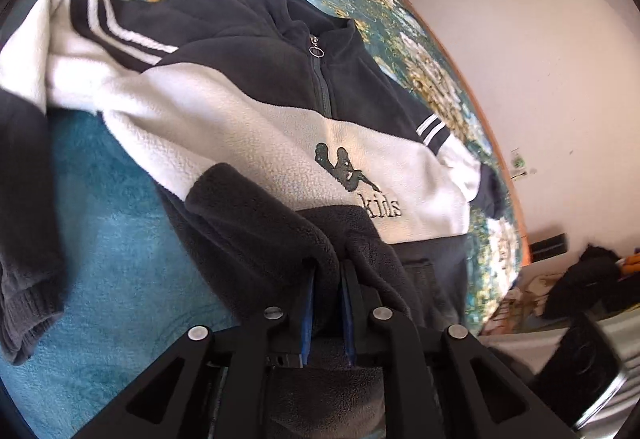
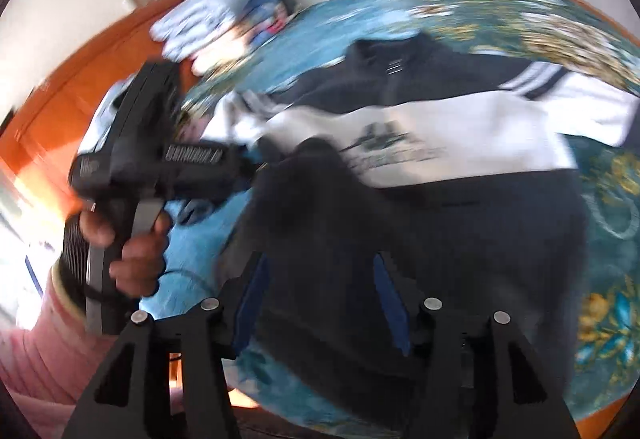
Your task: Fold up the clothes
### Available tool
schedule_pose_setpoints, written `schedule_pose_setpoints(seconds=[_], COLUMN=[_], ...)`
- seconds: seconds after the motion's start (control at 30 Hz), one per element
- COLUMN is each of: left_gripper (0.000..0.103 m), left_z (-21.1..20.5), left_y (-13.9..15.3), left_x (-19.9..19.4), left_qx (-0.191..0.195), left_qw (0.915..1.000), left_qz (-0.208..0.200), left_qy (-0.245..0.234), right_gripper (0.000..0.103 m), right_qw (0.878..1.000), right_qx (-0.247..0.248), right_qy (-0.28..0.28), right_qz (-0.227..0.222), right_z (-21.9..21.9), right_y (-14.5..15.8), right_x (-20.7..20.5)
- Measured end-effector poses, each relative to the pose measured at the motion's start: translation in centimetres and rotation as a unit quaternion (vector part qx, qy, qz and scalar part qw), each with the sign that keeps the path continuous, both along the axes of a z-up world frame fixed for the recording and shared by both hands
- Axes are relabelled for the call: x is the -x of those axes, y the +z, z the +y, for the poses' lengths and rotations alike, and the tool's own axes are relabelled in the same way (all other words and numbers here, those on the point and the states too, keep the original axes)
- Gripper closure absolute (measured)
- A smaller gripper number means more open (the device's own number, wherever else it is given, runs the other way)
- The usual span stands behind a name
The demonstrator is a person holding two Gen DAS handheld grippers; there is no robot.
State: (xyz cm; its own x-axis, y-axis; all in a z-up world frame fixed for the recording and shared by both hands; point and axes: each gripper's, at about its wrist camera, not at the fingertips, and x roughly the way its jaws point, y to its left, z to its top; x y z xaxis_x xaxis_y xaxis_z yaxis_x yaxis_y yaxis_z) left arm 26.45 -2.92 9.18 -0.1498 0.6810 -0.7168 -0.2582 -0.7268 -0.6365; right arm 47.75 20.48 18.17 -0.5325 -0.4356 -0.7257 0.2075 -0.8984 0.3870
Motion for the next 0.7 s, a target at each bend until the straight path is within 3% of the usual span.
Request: schedule_pose_setpoints(seconds=[0.03, 0.1, 0.2, 0.3, 0.33, 0.37, 0.47, 0.57, 0.7], left_gripper=[0.069, 0.059, 0.053, 0.05, 0.049, 0.049, 0.047, 0.045, 0.045], left_z=[-0.6, -1.7, -3.7, -5.7, -6.6, -7.1, -8.1, -7.2, -4.6], left_y=[0.2, 0.5, 1.0, 0.9, 0.7, 0.4, -0.5, -1.8, -3.3], left_x=[-0.3, -0.9, -2.1, -3.2, -3.5, -3.8, -4.7, -4.9, -4.0], left_qx=[-0.001, -0.005, -0.014, -0.009, -0.007, -0.005, -0.006, -0.017, -0.071], left_qw=[1.0, 0.9999, 0.9996, 0.9993, 0.9993, 0.9992, 0.9992, 0.9997, 0.9971], left_qz=[0.003, 0.011, 0.023, 0.031, 0.032, 0.033, 0.034, 0.017, -0.024], left_qy=[0.002, 0.006, 0.009, 0.017, 0.019, 0.022, 0.022, 0.01, -0.01], right_gripper=[0.046, 0.045, 0.036, 0.038, 0.043, 0.063, 0.093, 0.097, 0.097], right_qw=[1.0, 0.999, 0.998, 0.997, 0.997, 0.998, 0.999, 0.997, 0.992], right_qx=[-0.001, -0.005, -0.036, -0.058, -0.058, -0.054, -0.004, 0.022, 0.064], right_qy=[0.013, 0.036, 0.038, 0.025, 0.018, 0.012, -0.012, -0.068, -0.099], right_qz=[-0.005, -0.013, -0.02, -0.034, -0.037, -0.04, -0.048, -0.03, -0.046], right_z=[-1.3, -3.9, -6.4, -7.4, -7.1, -6.6, -3.5, 0.8, 4.1], right_y=[-0.4, -1.2, -1.9, -2.6, -2.7, -2.8, -2.1, -0.6, -1.3], right_x=[0.3, 0.8, 1.5, 2.1, 2.3, 2.6, 3.4, 4.3, 5.7])
